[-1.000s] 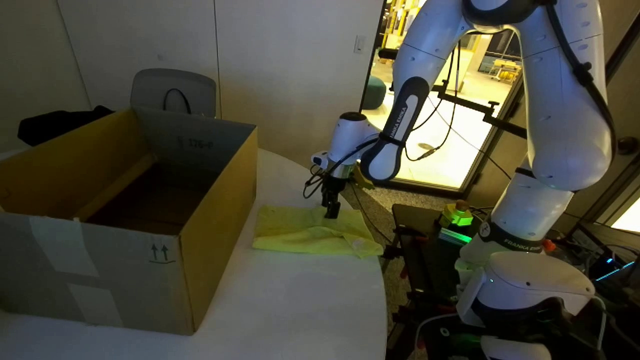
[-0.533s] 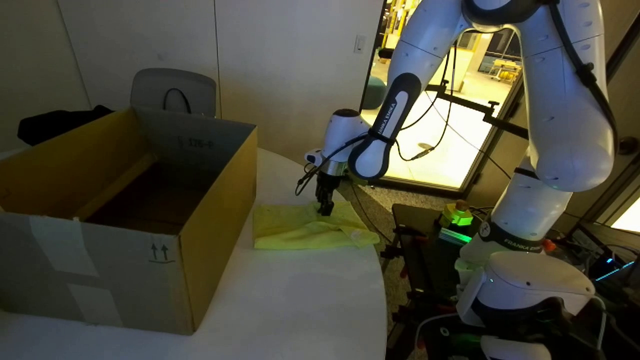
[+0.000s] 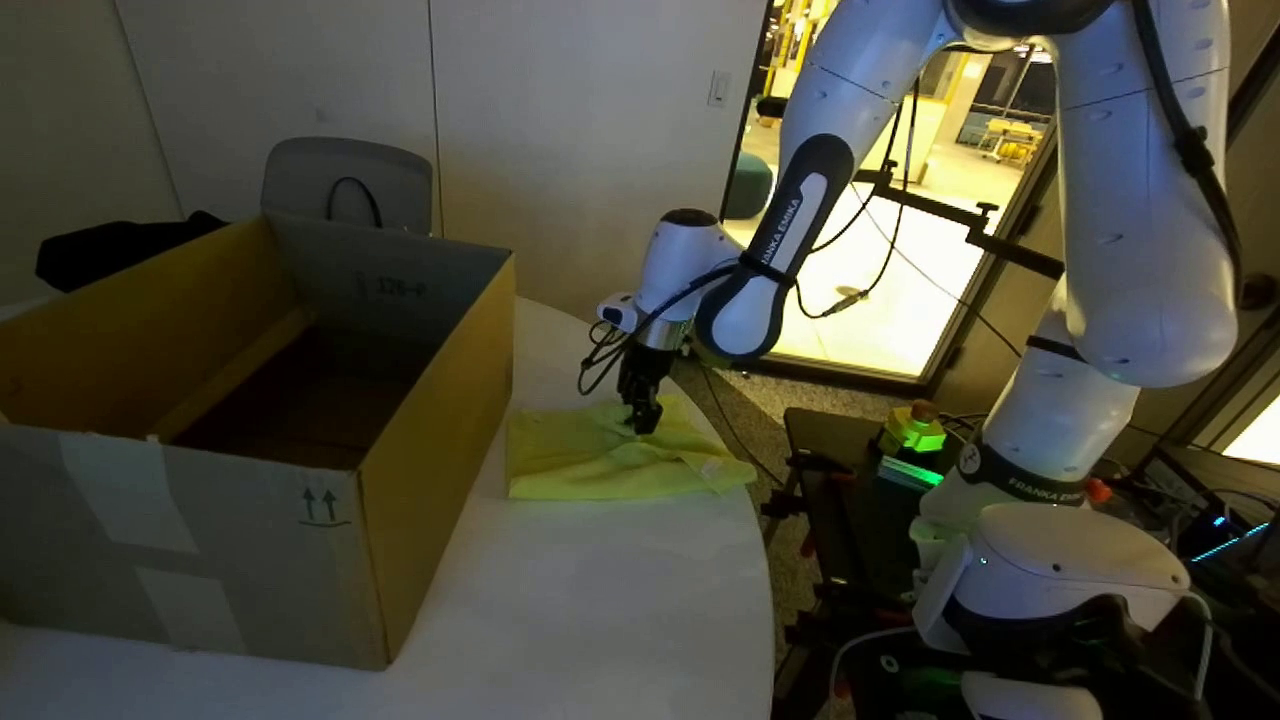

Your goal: Put the marker on the towel, fold the towel, and then put the folded towel in the box

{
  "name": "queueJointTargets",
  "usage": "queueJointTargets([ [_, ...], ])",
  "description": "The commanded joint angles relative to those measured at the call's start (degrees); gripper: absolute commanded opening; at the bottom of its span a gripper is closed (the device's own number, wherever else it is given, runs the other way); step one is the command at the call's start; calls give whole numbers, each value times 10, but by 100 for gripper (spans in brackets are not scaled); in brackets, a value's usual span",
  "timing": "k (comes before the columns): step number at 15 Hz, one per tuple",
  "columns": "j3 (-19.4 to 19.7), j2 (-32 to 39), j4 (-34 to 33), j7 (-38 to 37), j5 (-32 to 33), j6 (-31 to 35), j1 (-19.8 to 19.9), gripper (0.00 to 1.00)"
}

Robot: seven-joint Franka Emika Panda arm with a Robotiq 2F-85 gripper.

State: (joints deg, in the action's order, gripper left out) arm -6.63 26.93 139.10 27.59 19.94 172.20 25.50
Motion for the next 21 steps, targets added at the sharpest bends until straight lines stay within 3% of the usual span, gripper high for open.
queueJointTargets([
  [1, -22, -56, 49, 59, -11, 14, 0, 4],
  [3, -51, -70, 69, 103, -12, 16, 8, 4],
  [6, -58, -85, 102, 139, -2, 28, -27, 4],
  [14, 15, -82, 123, 137, 60, 20, -190, 6],
  [16, 29, -83, 122, 126, 78, 23, -207, 35],
  [21, 40, -103, 134, 129, 92, 30, -219, 72],
])
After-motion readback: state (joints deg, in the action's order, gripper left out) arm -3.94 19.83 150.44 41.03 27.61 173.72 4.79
